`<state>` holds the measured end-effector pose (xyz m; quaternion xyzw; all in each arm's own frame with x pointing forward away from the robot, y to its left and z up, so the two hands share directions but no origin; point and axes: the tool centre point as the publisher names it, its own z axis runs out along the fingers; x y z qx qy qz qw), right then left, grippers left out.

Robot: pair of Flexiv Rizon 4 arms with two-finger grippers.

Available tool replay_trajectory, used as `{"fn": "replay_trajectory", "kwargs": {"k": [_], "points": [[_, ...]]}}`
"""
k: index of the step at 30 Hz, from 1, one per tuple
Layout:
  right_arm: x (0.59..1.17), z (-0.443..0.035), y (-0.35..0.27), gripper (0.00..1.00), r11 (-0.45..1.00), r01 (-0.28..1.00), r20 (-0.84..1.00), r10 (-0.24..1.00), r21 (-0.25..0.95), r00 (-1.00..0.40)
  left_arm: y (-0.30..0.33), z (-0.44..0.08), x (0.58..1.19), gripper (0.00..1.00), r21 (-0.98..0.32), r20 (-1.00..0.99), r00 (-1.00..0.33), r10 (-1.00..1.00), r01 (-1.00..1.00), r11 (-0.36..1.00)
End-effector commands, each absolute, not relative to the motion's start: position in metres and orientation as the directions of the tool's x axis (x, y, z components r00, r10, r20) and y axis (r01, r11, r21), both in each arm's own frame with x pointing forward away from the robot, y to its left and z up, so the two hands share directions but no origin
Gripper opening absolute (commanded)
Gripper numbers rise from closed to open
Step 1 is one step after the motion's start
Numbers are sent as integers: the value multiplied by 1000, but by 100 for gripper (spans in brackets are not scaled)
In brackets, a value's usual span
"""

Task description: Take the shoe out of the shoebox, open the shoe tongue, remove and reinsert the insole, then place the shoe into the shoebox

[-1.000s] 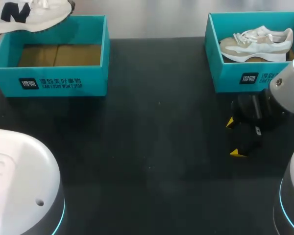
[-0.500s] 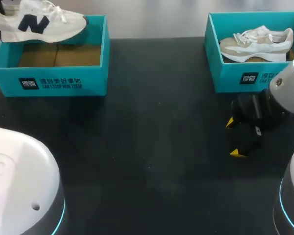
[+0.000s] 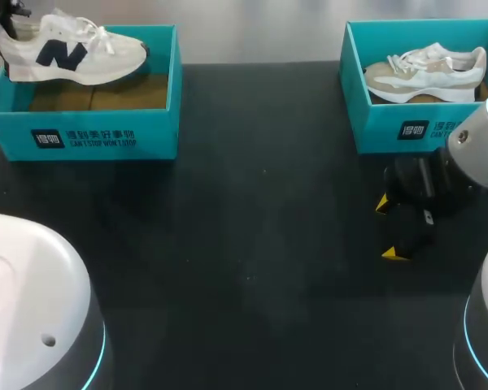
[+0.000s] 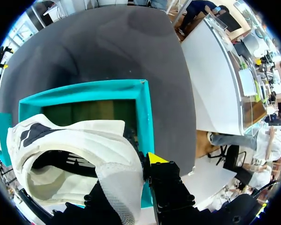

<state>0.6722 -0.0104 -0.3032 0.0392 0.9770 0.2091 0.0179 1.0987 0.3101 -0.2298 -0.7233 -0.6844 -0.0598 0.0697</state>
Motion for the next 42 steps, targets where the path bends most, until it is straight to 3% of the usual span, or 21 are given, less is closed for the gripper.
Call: {"fn": "replay_trajectory", "kwargs": {"k": [1, 29, 42], "points": [[671, -304, -10, 100, 910, 70, -20, 85, 408, -996, 305, -239, 1088, 0, 27, 189, 58, 980, 998, -64], [671, -304, -10, 100, 910, 70, -20, 85, 408, -996, 298, -262, 1082, 0, 35, 181, 22, 983, 999, -29], [671, -304, -10, 100, 910, 70, -20, 85, 408, -996, 287, -302, 1088, 0, 55, 205, -39, 978, 998, 29]]}}
